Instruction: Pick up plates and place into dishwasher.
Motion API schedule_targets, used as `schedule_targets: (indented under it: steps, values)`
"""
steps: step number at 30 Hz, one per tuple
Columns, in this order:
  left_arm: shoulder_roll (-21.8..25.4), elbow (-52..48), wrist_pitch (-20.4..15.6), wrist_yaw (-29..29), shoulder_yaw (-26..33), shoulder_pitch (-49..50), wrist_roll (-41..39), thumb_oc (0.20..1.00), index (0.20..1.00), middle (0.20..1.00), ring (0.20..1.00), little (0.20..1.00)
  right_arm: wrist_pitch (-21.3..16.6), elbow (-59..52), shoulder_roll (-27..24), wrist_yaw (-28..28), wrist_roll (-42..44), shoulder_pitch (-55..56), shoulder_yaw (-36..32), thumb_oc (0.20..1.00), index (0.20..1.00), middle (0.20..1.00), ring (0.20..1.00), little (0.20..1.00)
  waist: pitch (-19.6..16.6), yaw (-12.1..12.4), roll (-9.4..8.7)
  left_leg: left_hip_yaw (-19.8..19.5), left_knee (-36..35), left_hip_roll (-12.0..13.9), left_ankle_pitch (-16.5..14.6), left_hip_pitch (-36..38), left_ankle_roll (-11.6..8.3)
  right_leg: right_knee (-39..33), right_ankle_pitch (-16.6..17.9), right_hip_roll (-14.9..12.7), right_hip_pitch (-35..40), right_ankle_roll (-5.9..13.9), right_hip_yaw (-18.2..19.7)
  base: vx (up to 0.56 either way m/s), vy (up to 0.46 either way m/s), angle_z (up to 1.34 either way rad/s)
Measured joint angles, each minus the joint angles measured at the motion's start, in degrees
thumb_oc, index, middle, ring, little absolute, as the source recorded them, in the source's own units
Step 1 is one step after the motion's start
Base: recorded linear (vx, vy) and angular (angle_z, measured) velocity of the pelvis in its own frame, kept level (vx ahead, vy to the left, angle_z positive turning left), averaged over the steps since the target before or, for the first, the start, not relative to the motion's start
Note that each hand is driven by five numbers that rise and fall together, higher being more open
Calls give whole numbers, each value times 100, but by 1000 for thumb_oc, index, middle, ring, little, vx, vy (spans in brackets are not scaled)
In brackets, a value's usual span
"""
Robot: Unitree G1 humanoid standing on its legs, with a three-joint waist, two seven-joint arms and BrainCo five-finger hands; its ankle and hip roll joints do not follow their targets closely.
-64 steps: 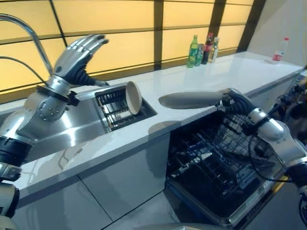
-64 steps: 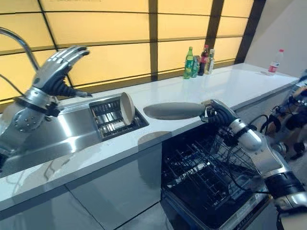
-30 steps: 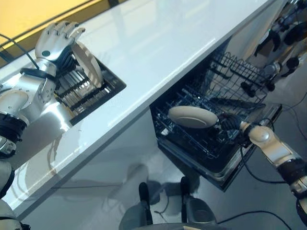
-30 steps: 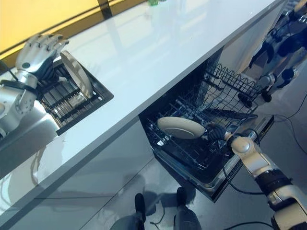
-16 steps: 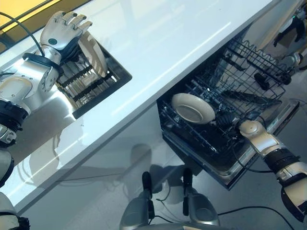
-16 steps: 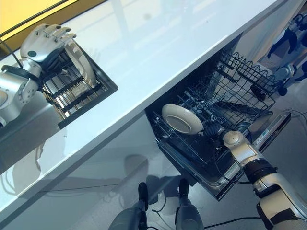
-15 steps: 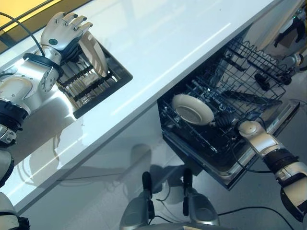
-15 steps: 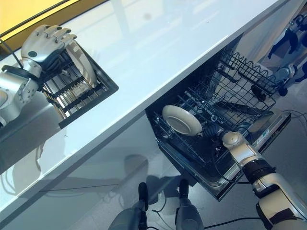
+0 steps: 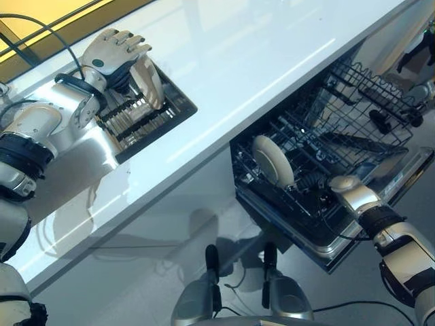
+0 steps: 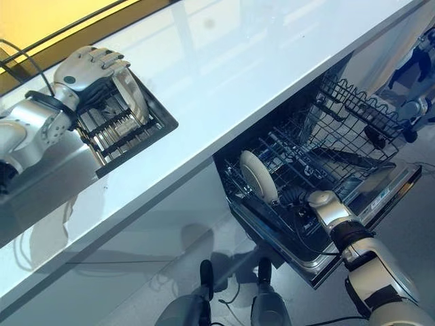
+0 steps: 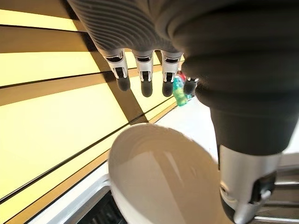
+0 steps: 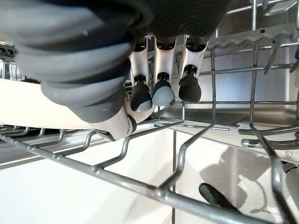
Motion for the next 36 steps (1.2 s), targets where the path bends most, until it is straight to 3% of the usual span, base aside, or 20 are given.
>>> schedule_targets:
  steps: [6, 11, 16, 22, 23, 31, 36]
  values:
    - [-142, 32, 65, -33, 0, -18, 41, 1000, 1000, 1000, 1000, 1000, -82, -607, -141, -552, 442, -10, 10, 1000, 1000, 1000, 1000, 1000, 47, -19, 97, 5, 0, -23, 9, -70, 12, 1, 4, -19, -74, 3, 16, -21, 52, -1]
    - [-159, 59, 300, -26, 26, -18, 158, 1000, 1000, 1000, 1000, 1000, -385, -1379, -252, -625, 500, 35, -25, 1000, 1000, 1000, 1000, 1000, 98, -47, 161, 27, 2, -43, 11, -160, 15, 2, 9, -3, -179, 3, 46, -13, 31, -2]
    - [-76, 41, 548, -170, 48, -19, 344, 1000, 1000, 1000, 1000, 1000, -544, -1822, -754, -602, 548, 493, -455, 1000, 1000, 1000, 1000, 1000, 193, -49, 99, 110, 2, -56, 10, -284, 14, 3, 22, -2, -318, 16, 76, -15, 8, -2]
    - [390, 37, 996, -308, 267, -140, 598, 1000, 1000, 1000, 1000, 1000, -791, -2338, -1310, -612, 692, 1101, -1249, 1000, 1000, 1000, 1000, 1000, 536, -245, -145, 192, 2, -62, 18, -338, 26, 3, 40, 2, -413, 24, 154, -35, 16, -6]
    - [416, 71, 1027, -346, 295, -164, 599, 200, 200, 200, 200, 200, -822, -2408, -1318, -629, 715, 1226, -1399, 1000, 1000, 1000, 1000, 1000, 554, -322, -174, 200, 2, -60, 14, -339, 21, 3, 40, 3, -420, 25, 163, -27, 9, -5]
    - [635, 286, 1072, -348, 482, -255, 693, 200, 200, 200, 200, 200, -1404, -2738, -1362, -746, 776, 1744, -1800, 1000, 1000, 1000, 1000, 1000, 590, -474, -230, 316, 0, -42, -19, -326, -22, 2, 42, 19, -465, 29, 274, -27, 6, -7]
    - [741, 551, 793, -253, 466, -252, 702, 200, 200, 200, 200, 200, -1571, -3037, -1361, -725, 777, 1735, -1891, 1000, 1000, 1000, 1000, 1000, 590, -527, -228, 334, 0, -31, -36, -198, -43, 2, 49, 34, -372, 22, 331, -16, -15, -7]
